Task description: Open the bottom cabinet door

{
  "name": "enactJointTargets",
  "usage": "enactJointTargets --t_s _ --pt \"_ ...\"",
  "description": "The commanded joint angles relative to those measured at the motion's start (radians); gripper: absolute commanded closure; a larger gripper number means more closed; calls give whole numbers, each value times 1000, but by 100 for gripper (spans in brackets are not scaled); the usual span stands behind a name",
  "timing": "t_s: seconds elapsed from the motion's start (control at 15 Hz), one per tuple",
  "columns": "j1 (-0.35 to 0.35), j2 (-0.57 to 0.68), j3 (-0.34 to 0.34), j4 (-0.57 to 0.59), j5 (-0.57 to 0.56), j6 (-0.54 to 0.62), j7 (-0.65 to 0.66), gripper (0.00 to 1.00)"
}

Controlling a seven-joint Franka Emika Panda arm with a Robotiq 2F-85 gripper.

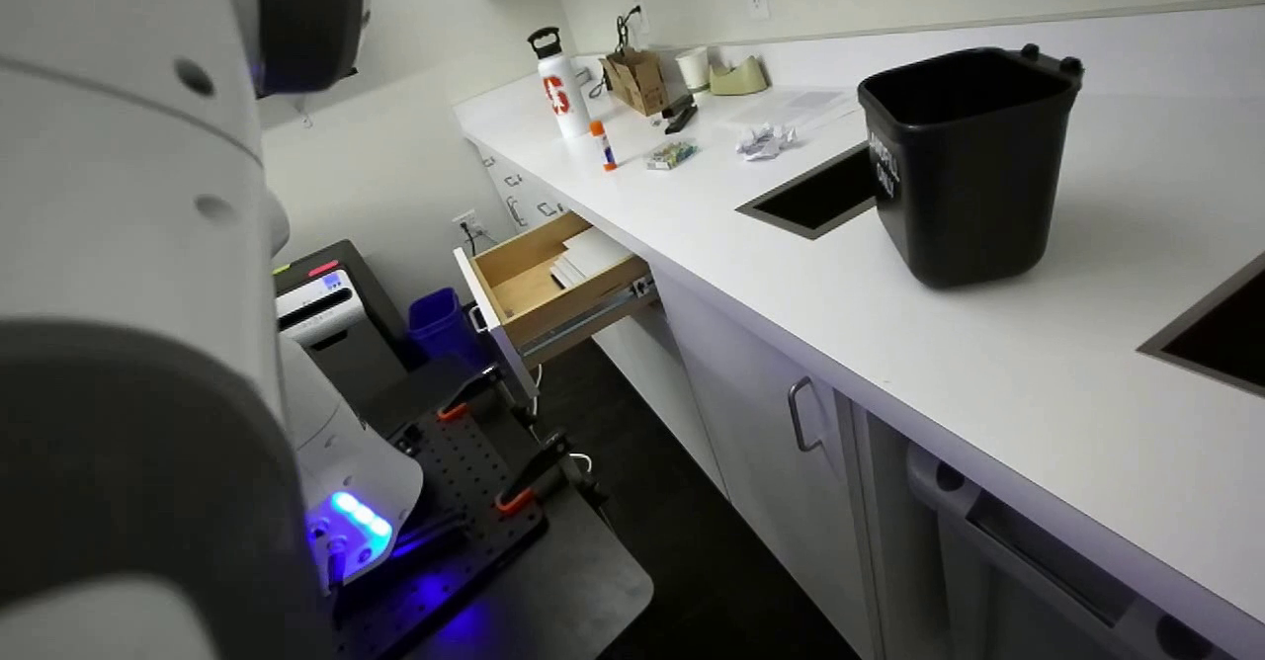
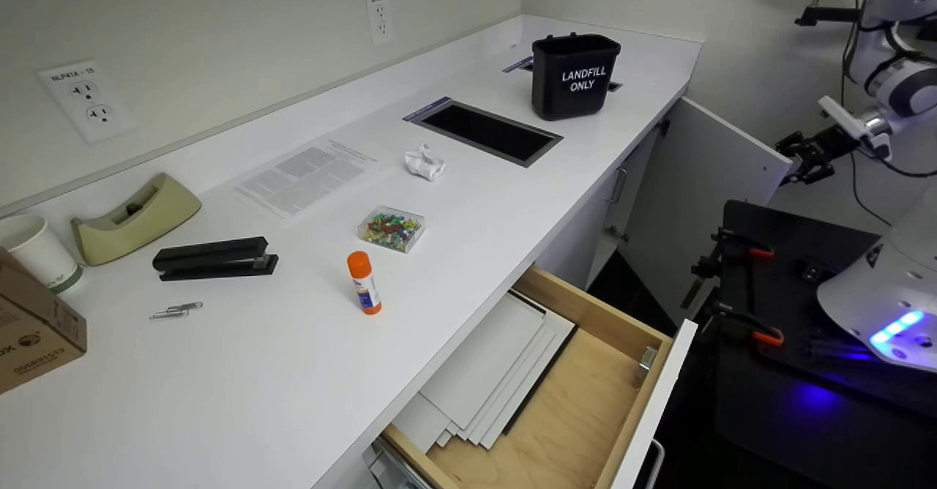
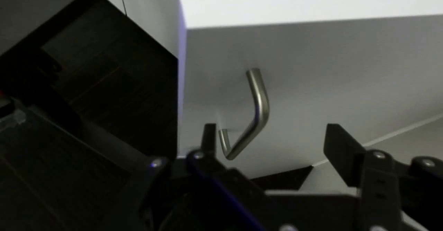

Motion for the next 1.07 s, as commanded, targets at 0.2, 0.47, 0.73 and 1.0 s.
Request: enactJointTargets --t_s 0.2,0.47,0.73,1.0 --pt "176 -333 -155 -235 -272 204 -61 0" --pt "262 -528 -272 -296 -478 245 -23 0" --pt "407 -707 -422 -358 -679 293 21 0" --pt "552 -902 -561 -397 -867 351 33 0"
